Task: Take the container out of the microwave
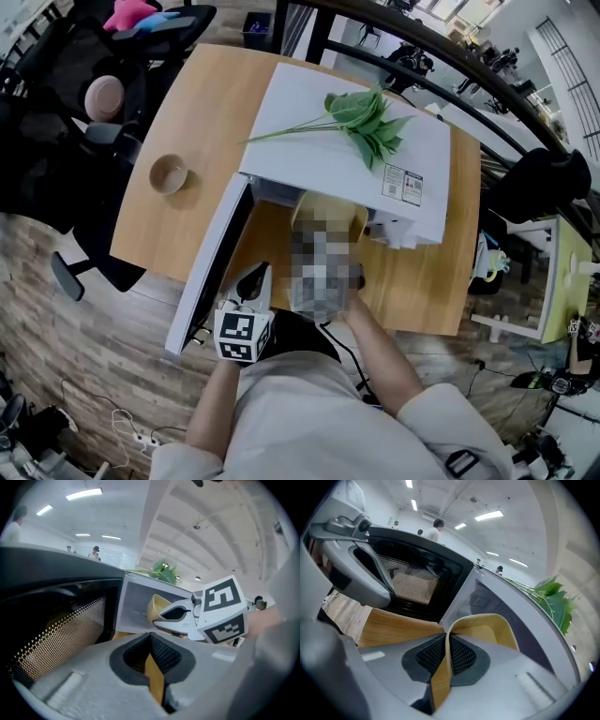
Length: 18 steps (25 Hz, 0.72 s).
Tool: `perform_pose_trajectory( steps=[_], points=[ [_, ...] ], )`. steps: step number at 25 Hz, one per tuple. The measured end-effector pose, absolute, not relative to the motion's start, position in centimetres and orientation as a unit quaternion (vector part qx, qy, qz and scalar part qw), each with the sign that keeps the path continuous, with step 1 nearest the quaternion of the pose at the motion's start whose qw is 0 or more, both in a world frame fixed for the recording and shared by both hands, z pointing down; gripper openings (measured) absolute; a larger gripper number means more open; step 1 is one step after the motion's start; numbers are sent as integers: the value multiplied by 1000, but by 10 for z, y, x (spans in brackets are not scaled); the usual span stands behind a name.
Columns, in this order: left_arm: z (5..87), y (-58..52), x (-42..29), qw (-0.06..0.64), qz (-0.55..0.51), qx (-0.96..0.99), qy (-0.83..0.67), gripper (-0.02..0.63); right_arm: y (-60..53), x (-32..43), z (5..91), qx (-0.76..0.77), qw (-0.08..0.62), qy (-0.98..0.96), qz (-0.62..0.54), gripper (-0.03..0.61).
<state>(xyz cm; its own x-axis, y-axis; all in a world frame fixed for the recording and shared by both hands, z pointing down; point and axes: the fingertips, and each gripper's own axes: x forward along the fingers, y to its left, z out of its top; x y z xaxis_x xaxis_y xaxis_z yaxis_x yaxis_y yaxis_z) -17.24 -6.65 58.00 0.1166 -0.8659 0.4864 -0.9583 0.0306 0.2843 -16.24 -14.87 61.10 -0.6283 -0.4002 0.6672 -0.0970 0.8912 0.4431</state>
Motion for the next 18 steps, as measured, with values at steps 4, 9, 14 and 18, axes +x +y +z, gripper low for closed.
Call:
perform_pose_trajectory(
  steps=[4, 9, 14, 18],
  points=[
    [576, -65, -169, 281, 81, 701, -651, 3, -140, -156, 608, 147, 413, -880, -184, 31],
    [572, -65, -168, 274, 82, 712, -641, 3, -133, -149, 603, 167, 407, -882, -170, 31],
    [572, -62, -162, 270, 87, 726, -627, 3, -126, -139, 601, 188, 405, -881, -158, 31],
    [574, -59, -159, 269, 94, 736, -614, 3, -121, -131, 601, 207, 403, -879, -145, 31]
  ],
)
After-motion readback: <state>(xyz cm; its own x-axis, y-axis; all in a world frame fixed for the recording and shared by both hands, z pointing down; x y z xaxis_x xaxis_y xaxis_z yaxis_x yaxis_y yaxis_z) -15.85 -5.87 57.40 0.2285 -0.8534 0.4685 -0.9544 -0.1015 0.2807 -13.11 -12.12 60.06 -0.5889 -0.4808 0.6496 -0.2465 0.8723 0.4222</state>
